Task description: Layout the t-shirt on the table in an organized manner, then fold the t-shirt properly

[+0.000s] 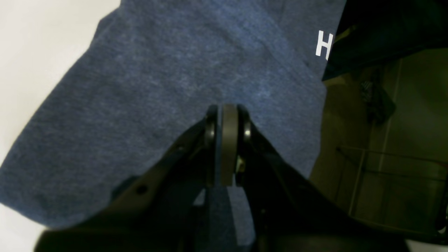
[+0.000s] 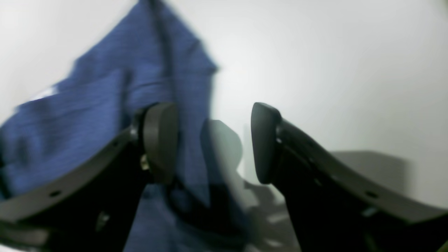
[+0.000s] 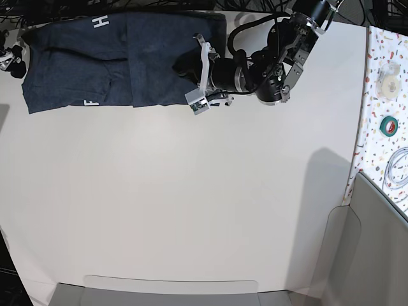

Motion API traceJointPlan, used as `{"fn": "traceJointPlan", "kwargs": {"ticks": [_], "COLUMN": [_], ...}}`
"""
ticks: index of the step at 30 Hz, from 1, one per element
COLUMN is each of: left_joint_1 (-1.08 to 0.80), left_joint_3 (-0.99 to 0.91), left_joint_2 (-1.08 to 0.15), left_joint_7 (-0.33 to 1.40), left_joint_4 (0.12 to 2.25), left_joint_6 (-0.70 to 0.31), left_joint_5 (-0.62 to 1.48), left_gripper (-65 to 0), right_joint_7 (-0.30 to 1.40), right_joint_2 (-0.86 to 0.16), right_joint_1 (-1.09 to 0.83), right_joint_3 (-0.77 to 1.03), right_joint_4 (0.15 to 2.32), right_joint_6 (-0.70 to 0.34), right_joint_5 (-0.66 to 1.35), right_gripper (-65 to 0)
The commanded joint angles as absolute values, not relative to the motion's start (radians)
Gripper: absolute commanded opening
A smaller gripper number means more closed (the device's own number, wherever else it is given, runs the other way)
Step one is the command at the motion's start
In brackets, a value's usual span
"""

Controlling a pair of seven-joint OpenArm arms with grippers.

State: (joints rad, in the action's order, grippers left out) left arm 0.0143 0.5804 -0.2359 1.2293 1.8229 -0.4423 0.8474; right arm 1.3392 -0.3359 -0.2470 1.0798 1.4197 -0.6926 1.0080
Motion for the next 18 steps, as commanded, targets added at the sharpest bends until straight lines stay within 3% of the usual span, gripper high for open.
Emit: {"fn": "traceJointPlan", "kwargs": {"ticks": [1,5,18], "left_joint_1": [0.03,0.031,0.033], "left_joint_3": [0.578,0.578,0.578], "left_joint_2": [-0.236,-0.236,-0.236], "left_joint_7": [1.214,1.214,1.214], "left_joint_4": [1.837,1.837,1.837], "left_joint_6": [-0.447,-0.447,-0.444], "left_joint_5": [0.865,0.865,0.865], "left_gripper": [-64.6,-64.6,-64.6], "right_joint_7": [1.33,1.33,1.328], "right_joint_2": [-0.367,-0.375,-0.377], "right_joint_1": [-0.257,-0.274,-0.349], "right_joint_3": [1.067,1.041,1.089], "right_joint_4": [1.414,1.382,1.38], "right_joint_6": [-0.698,-0.698,-0.698], "right_joint_5": [1.067,1.161,1.165], "right_gripper": [-31.6,-31.6,-31.6]}}
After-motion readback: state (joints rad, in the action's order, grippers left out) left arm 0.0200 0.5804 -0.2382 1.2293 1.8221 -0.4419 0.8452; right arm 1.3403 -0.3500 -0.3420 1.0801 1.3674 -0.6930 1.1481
